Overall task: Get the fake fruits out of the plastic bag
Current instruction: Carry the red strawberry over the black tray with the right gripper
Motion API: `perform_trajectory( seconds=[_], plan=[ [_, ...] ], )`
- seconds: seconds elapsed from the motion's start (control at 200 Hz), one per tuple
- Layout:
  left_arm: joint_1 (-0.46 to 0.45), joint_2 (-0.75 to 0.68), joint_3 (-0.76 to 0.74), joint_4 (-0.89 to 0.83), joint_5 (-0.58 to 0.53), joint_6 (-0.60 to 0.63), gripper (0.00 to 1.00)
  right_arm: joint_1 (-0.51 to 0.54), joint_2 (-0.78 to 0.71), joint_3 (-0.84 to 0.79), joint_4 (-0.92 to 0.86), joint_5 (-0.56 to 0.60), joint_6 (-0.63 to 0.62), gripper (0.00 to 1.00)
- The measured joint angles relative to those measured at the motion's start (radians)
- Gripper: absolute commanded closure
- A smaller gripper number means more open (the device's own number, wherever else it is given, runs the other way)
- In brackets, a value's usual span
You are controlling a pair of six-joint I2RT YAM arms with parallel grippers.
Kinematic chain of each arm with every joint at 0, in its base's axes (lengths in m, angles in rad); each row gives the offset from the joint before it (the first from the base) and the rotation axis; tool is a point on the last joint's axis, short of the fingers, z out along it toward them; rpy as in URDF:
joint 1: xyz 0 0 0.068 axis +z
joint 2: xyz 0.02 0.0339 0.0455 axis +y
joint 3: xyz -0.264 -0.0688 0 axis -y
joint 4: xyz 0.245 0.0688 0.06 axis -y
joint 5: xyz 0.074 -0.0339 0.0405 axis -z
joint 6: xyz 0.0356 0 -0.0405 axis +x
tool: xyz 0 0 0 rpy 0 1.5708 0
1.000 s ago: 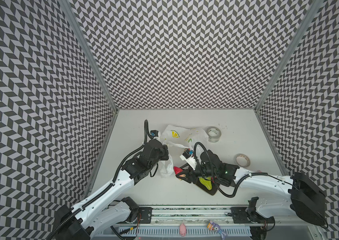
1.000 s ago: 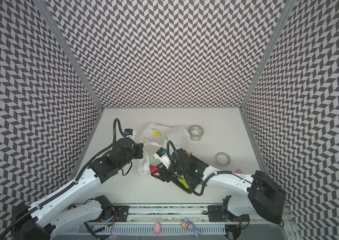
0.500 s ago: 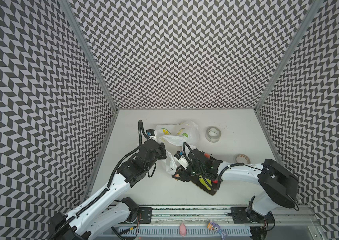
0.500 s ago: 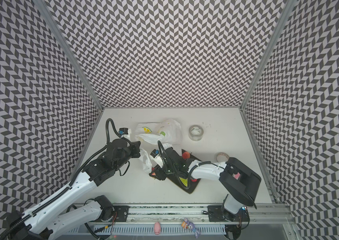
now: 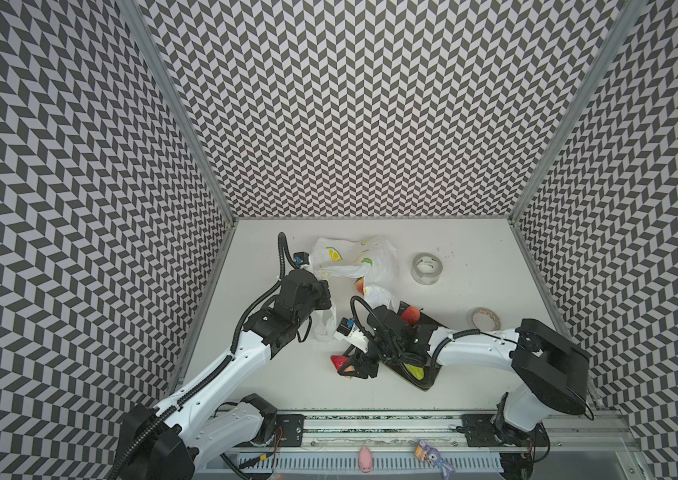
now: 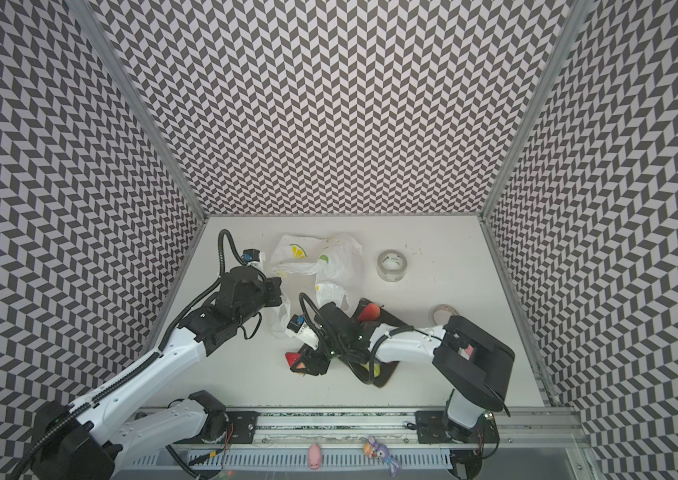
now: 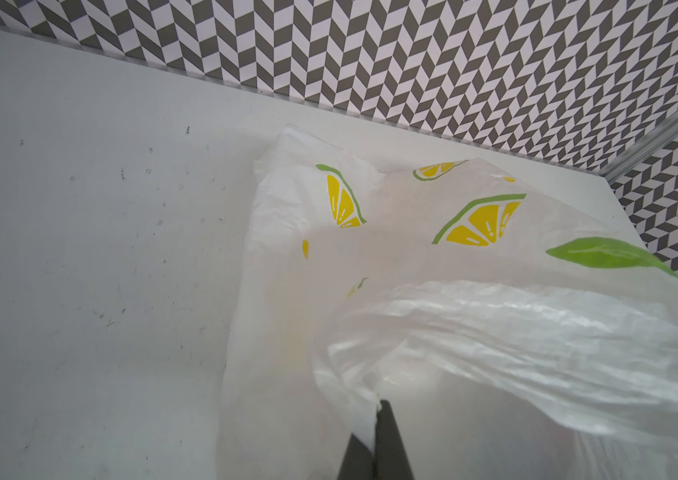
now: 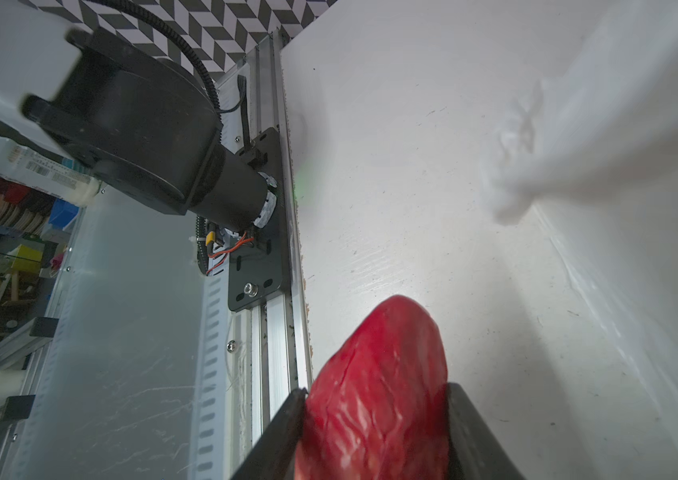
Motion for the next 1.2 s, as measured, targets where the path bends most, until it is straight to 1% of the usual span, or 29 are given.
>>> perform_trajectory(
  seconds=[0.085, 0.215, 0.37, 0.471, 0.576, 0.711, 0.826, 0.936, 1.021, 1.197],
  plan=[
    [0.008, -0.005, 0.000, 0.002, -0.001, 0.000, 1.00, 0.000, -0.054, -0.012, -0.021, 0.005, 0.004, 0.64],
    [0.011, -0.030, -0.003, 0.000, -0.001, 0.000, 1.00, 0.000, -0.225, -0.040, -0.073, 0.051, 0.026, 0.64],
    [0.011, -0.066, -0.016, 0.000, 0.002, -0.002, 1.00, -0.009, -0.432, -0.062, -0.179, 0.211, 0.089, 0.63],
    [0.011, -0.085, -0.031, -0.005, 0.012, -0.003, 1.00, -0.050, -0.536, -0.099, -0.255, 0.328, 0.150, 0.63],
    [0.011, -0.099, -0.033, -0.014, 0.019, -0.005, 1.00, -0.084, -0.585, -0.134, -0.327, 0.440, 0.219, 0.64],
    [0.011, -0.114, -0.033, -0.018, 0.017, -0.006, 1.00, -0.091, -0.586, -0.146, -0.407, 0.527, 0.292, 0.64],
    [0.011, -0.117, -0.033, -0.027, -0.006, -0.009, 1.00, -0.110, -0.607, -0.151, -0.439, 0.548, 0.328, 0.64],
    [0.023, -0.120, -0.033, -0.041, -0.039, -0.023, 1.00, -0.122, -0.699, -0.191, -0.435, 0.566, 0.362, 0.64],
    [0.032, -0.122, -0.032, -0.055, -0.063, -0.033, 1.00, -0.153, -0.752, -0.207, -0.435, 0.560, 0.375, 0.64],
    [0.037, -0.152, -0.026, -0.096, -0.113, -0.062, 1.00, -0.232, -0.723, -0.208, -0.380, 0.499, 0.365, 0.64]
  ],
)
